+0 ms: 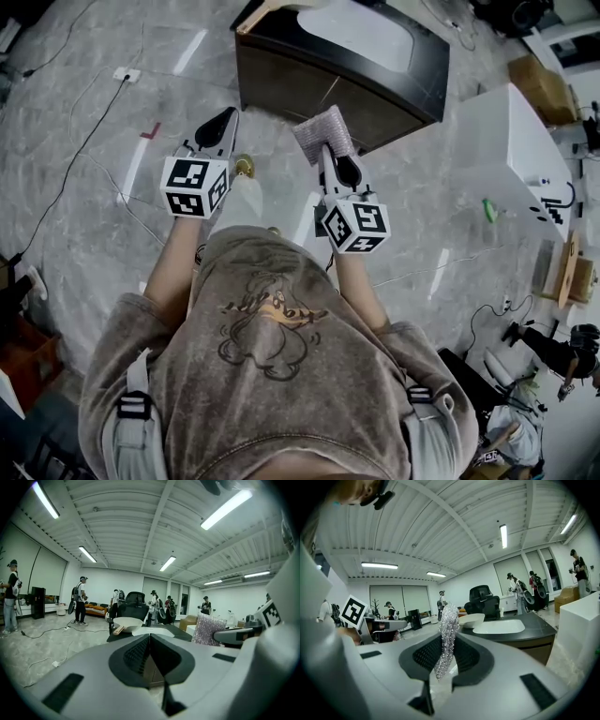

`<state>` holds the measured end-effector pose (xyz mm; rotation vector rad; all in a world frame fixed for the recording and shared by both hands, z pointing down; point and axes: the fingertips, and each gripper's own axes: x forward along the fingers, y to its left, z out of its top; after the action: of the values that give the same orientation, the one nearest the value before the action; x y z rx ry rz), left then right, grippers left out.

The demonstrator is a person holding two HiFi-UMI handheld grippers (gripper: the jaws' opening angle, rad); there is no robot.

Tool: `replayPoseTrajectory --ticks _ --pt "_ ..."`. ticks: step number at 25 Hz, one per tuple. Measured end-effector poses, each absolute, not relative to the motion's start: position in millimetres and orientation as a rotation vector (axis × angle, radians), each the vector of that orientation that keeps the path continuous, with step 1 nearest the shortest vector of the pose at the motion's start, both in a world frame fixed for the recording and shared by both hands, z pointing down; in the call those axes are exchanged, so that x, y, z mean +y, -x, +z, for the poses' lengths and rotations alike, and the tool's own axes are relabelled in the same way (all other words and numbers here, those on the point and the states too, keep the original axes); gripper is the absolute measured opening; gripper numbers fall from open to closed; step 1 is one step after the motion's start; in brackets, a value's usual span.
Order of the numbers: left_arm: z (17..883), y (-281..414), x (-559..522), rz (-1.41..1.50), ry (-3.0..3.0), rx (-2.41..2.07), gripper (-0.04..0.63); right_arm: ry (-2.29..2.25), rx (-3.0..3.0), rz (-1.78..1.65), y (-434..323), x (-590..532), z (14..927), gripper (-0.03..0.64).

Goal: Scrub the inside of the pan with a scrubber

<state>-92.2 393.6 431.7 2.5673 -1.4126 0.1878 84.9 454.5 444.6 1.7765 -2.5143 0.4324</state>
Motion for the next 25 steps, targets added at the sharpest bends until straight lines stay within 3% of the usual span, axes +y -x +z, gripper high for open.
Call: replayPoseTrajectory --ticks 25 --pt "428.0 81.7 155.1 0.206 -2.543 -1.408 0.02 -1.767 -2.506 0.472 -87.7 226.1 448.3 0.079"
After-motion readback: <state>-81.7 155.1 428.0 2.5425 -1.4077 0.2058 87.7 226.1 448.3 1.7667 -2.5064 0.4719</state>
